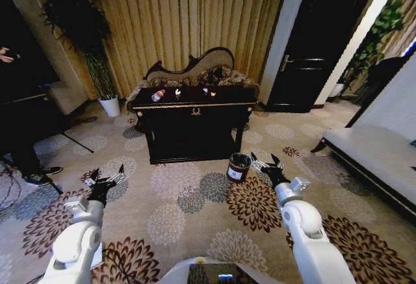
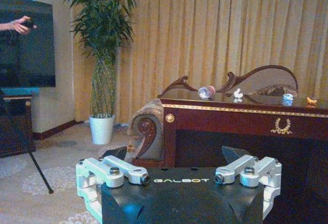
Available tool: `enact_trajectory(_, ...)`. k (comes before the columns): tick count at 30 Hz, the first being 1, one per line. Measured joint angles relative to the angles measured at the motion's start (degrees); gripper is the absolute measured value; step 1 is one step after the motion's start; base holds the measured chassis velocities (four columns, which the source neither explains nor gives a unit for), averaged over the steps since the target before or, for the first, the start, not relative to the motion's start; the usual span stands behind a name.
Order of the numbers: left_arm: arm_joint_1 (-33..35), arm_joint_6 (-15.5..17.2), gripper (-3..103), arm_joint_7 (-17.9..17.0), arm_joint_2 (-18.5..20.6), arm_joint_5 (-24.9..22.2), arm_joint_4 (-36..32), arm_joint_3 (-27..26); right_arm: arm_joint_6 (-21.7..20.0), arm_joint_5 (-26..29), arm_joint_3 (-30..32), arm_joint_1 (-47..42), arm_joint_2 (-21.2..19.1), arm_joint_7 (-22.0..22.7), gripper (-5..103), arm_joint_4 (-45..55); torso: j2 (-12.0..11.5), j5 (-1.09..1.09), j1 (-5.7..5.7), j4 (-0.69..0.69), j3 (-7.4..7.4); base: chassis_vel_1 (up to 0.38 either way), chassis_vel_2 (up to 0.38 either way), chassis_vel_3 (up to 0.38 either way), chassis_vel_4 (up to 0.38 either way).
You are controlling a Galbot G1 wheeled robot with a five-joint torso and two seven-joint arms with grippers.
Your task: Move to the front of the table and place the trash on the table into the trash bin.
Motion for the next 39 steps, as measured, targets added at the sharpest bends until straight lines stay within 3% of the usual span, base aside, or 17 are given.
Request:
enact_trajectory(18, -1.46, -0.39, 100, 0.13, 0.94, 1.26, 0.53, -0.78, -0.73, 0.17, 0.51, -0.64, -0.34, 0.0, 100, -0.26, 0.01, 0.0, -0.02, 0.0, -0.01, -0.024, 0.022, 0.024, -0.025)
enact_trajectory(39, -0.55, -0.76, 100, 1.19, 0.75, 1.14, 0.86, -1.15, -0.22, 0.24, 0.66, -1.19, -0.4, 0.0, 100, -0.47, 0.0, 0.0, 0.0, 0.01, 0.0, -0.182, 0.181, 0.184, -0.192)
